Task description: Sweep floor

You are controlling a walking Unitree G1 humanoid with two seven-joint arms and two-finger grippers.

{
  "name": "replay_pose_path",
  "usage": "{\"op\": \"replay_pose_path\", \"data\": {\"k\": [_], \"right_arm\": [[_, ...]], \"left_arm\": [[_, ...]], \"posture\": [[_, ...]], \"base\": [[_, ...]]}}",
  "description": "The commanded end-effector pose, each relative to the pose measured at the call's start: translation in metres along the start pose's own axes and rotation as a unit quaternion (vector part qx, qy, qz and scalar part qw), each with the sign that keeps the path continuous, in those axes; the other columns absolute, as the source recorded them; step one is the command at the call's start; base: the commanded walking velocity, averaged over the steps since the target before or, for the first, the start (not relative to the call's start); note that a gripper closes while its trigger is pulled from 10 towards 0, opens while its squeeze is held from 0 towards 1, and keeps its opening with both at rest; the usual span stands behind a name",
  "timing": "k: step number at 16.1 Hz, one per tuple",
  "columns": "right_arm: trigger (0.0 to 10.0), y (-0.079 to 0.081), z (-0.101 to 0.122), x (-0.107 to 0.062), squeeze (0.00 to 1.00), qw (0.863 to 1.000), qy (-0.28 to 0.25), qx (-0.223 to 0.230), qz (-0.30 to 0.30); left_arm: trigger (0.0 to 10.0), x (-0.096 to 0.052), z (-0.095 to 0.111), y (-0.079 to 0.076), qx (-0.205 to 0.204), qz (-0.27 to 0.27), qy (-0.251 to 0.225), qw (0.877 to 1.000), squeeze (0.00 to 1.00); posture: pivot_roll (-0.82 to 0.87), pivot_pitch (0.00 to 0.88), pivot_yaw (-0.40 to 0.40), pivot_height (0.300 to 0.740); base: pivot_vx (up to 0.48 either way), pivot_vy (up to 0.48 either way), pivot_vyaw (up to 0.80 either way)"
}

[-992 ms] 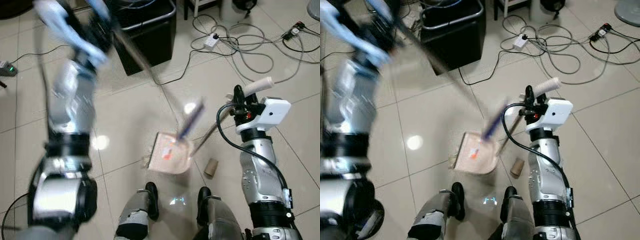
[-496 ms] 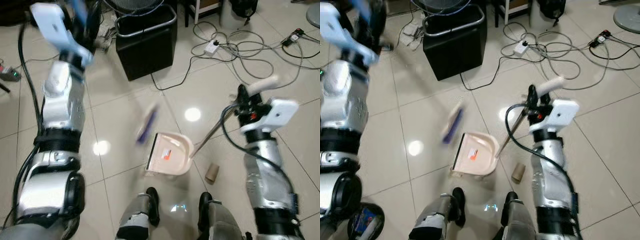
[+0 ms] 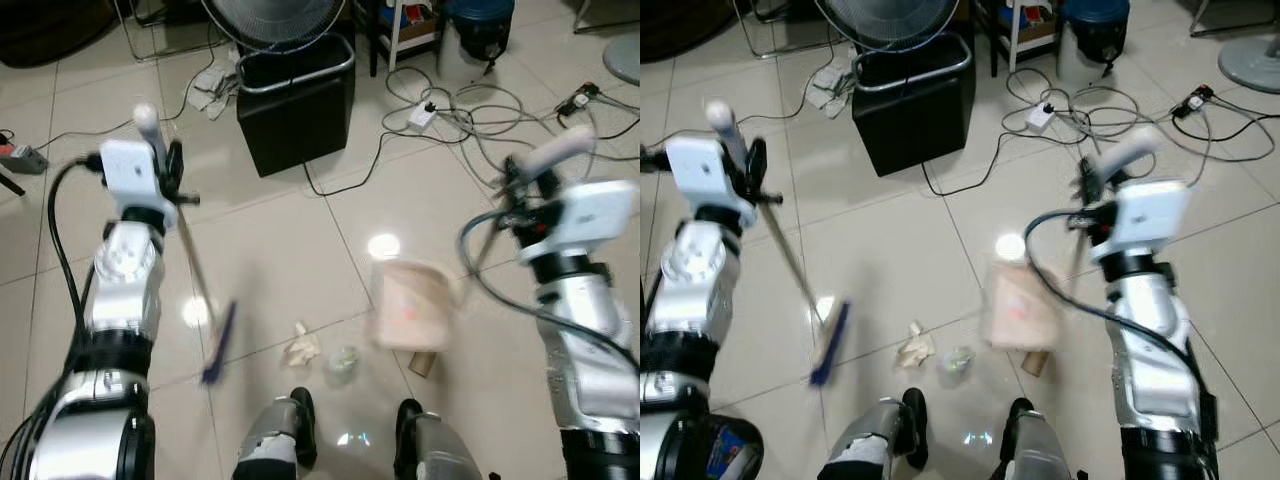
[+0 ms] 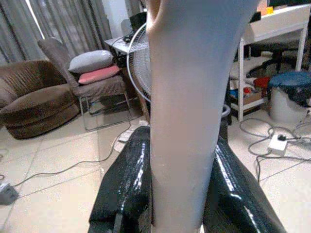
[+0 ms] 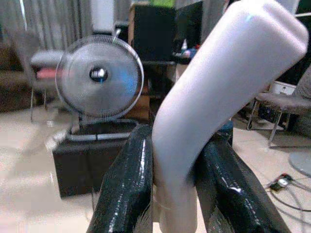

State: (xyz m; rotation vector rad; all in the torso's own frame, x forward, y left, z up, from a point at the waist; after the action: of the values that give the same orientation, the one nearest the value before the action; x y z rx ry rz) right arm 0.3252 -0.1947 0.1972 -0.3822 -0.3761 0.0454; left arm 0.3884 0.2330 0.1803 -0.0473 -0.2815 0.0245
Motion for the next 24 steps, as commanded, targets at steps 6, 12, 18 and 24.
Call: {"op": "replay_pose_path", "data": {"k": [6,12,18,24], "right_arm": [[10.0,0.065,-0.008,0.03,0.0,0.997,-0.036,-0.017,0.068],[10.0,0.129,-0.018,0.029,0.0,0.989,-0.037,-0.023,0.142],[10.0,0.16,-0.016,0.021,0.0,0.987,-0.043,0.023,0.154],[10.0,0.135,-0.027,0.022,0.0,0.993,-0.025,0.047,0.102]], "left_arm": [[10.0,-0.032,-0.037,-0.03,-0.022,-0.011,-0.004,1.0,0.0],[10.0,-0.045,-0.063,-0.064,-0.013,-0.044,0.031,0.998,0.0],[10.0,-0.032,-0.06,-0.074,-0.175,0.041,0.028,0.983,0.0],[10.0,-0.011,-0.039,-0.093,-0.298,-0.017,0.021,0.954,0.0]], "posture": [[0.04,0.31,0.105,0.74],[0.07,0.367,0.075,0.74],[0.06,0.361,0.079,0.74],[0.05,0.319,0.088,0.74]], "base": [[0.0,0.0,0.0],[0.0,0.0,0.0],[0.0,0.0,0.0],[0.0,0.0,0.0]]}}
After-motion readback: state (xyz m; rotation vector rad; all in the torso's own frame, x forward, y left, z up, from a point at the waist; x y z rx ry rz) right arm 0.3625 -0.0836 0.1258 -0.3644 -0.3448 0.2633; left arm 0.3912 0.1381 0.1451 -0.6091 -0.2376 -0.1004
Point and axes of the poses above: a point about 5 cm out from each wrist's last joint towards the gripper, its own x axis pointing out of the wrist towards the gripper, its own z axis along the axis of the wrist's last joint, y = z × x, the point moved 4 cm from there along x, pointing out of the wrist towards the gripper, and after that the axes turned 11 degrees about -x, right-handed, at the moved point
